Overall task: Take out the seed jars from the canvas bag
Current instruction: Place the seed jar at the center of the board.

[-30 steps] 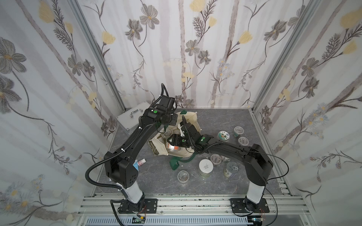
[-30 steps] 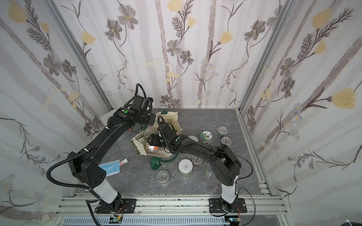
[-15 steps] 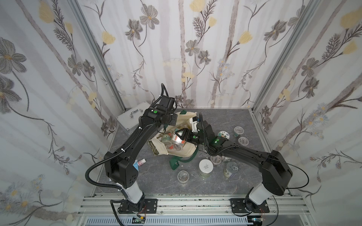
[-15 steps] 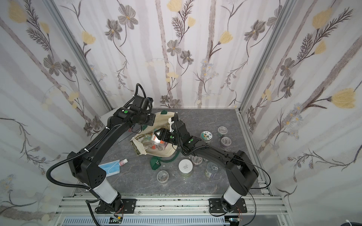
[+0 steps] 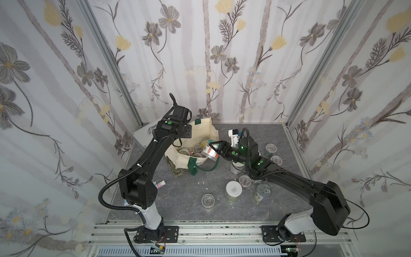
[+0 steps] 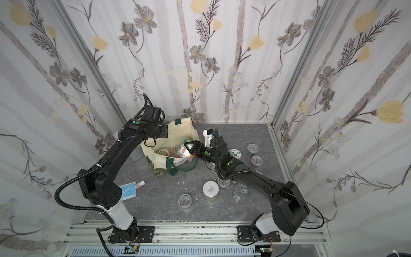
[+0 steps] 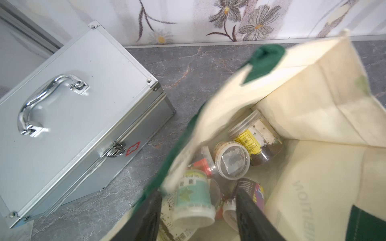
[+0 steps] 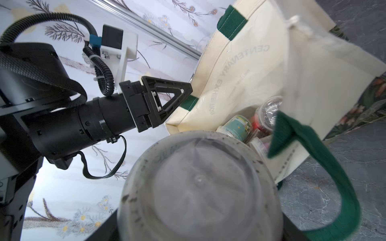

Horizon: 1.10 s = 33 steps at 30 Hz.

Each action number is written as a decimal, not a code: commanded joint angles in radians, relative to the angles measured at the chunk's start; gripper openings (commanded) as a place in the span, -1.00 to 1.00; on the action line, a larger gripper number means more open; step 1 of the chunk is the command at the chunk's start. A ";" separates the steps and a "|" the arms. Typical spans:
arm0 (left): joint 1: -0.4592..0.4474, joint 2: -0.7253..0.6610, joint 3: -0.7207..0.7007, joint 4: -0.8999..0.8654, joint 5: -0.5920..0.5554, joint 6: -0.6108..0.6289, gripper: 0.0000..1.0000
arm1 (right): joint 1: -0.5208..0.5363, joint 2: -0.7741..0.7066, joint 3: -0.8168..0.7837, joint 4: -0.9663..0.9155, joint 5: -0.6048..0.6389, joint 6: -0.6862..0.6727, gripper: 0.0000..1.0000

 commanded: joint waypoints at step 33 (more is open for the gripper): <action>-0.537 -0.434 -0.506 0.429 0.068 -0.216 1.00 | -0.085 0.181 -0.493 1.452 -0.120 0.892 0.40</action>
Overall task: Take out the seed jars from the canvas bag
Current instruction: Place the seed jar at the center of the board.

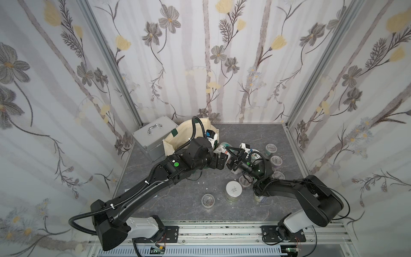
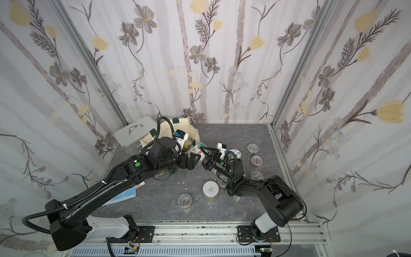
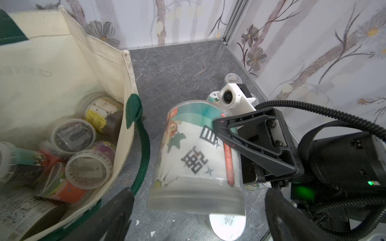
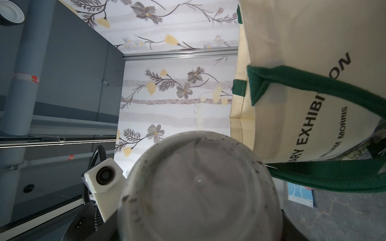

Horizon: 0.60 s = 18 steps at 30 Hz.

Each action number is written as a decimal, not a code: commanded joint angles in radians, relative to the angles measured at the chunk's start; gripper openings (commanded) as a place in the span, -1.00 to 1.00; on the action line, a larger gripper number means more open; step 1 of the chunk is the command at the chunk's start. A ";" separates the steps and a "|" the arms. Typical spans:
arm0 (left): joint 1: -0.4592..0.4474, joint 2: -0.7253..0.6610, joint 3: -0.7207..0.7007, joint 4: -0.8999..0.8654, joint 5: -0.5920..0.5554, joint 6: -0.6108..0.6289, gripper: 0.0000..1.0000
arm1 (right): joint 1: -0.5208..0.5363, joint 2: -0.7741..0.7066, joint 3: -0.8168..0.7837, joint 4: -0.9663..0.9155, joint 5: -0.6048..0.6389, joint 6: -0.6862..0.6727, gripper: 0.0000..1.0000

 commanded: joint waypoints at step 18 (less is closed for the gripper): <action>-0.025 -0.086 -0.145 0.089 -0.146 -0.040 1.00 | 0.051 0.083 0.022 0.345 0.052 0.178 0.40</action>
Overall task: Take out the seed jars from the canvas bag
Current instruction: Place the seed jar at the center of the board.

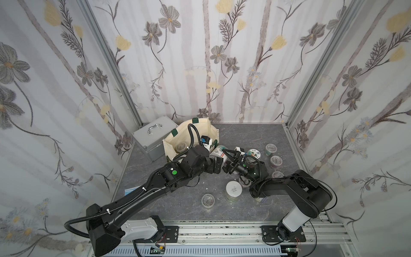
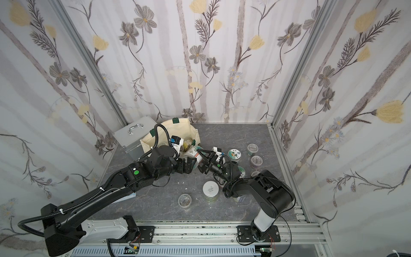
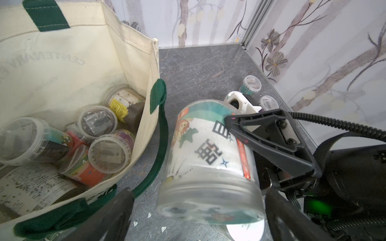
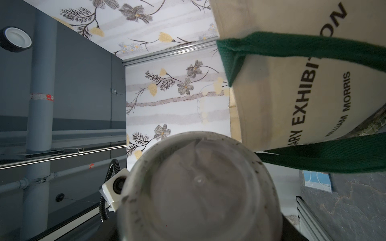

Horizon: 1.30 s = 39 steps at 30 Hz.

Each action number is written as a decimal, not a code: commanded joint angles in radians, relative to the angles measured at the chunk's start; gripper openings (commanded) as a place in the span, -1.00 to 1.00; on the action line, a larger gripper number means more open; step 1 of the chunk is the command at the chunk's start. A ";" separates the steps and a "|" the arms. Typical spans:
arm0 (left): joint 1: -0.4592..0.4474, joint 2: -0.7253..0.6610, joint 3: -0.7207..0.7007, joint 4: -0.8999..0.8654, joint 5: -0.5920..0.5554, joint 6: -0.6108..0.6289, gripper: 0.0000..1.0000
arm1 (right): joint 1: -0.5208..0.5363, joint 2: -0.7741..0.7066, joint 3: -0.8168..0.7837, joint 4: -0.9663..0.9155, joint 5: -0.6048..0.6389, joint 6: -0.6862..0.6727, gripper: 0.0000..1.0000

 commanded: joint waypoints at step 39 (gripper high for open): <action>0.006 0.123 0.190 -0.506 0.083 -0.047 0.32 | -0.061 -0.612 0.111 -1.229 0.163 -0.792 0.99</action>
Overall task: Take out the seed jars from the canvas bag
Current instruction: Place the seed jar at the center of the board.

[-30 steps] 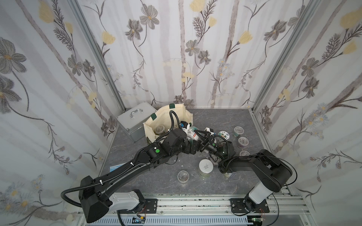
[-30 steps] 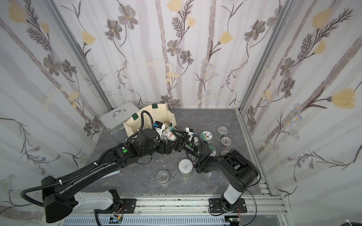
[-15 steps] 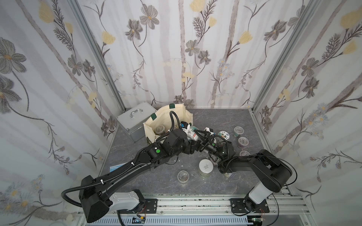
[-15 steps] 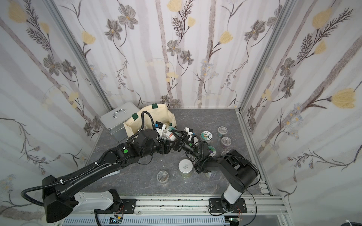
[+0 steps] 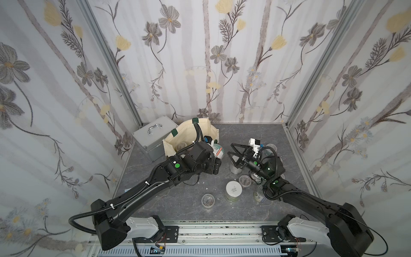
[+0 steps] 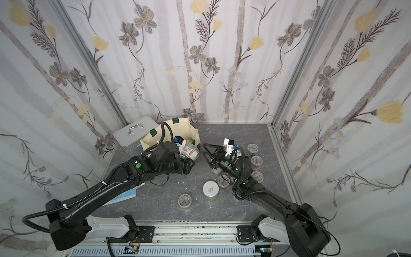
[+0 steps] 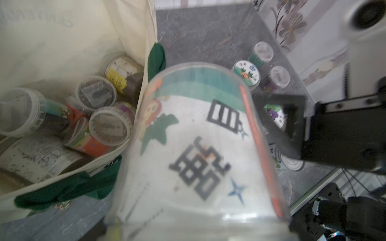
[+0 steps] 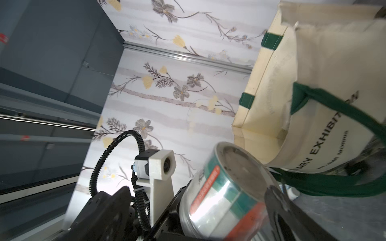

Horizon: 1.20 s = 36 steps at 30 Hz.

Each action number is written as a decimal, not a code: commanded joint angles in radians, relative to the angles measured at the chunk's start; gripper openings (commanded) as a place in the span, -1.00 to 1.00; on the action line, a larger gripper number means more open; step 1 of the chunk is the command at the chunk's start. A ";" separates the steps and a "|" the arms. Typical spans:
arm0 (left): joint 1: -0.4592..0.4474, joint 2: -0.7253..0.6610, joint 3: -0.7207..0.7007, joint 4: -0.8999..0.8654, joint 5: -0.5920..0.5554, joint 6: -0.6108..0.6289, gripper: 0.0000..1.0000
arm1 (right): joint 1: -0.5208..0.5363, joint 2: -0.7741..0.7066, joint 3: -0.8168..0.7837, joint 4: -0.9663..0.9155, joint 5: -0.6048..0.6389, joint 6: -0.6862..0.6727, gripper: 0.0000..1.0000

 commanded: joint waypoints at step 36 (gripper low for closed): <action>-0.069 0.616 0.239 -0.489 0.176 0.080 0.37 | -0.048 -0.300 -0.018 -0.687 0.230 -0.458 0.99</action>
